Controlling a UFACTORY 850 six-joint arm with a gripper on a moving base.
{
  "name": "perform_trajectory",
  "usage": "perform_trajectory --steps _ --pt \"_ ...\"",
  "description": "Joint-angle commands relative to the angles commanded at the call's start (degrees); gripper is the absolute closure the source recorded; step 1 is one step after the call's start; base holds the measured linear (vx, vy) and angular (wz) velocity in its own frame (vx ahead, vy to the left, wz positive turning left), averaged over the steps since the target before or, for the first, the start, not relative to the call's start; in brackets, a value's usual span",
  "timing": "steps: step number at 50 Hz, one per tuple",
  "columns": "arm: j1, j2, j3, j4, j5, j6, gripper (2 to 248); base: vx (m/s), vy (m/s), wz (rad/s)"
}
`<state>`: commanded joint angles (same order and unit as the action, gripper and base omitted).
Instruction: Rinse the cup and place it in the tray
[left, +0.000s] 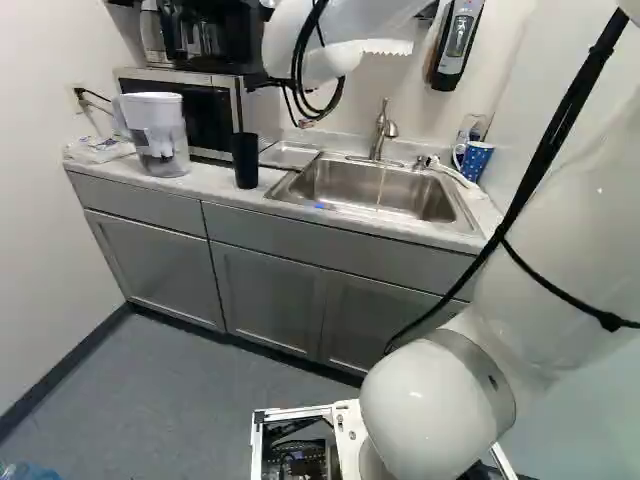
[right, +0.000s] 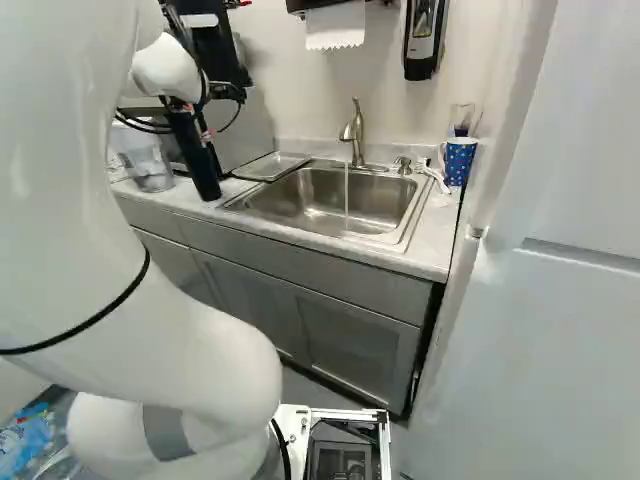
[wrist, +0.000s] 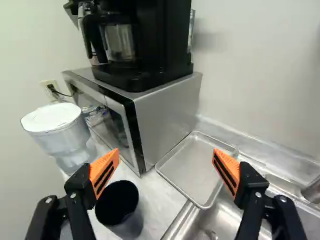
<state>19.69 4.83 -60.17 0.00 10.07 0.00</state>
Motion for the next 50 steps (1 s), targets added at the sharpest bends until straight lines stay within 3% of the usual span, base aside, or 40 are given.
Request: perform_trajectory --steps 22,50 --pt "3.75 -0.85 -0.83 0.0 -1.77 0.0 3 0.0 0.0 0.0" --pt "7.1 0.11 1.64 0.0 2.39 0.0 3 0.0 0.0 0.0"
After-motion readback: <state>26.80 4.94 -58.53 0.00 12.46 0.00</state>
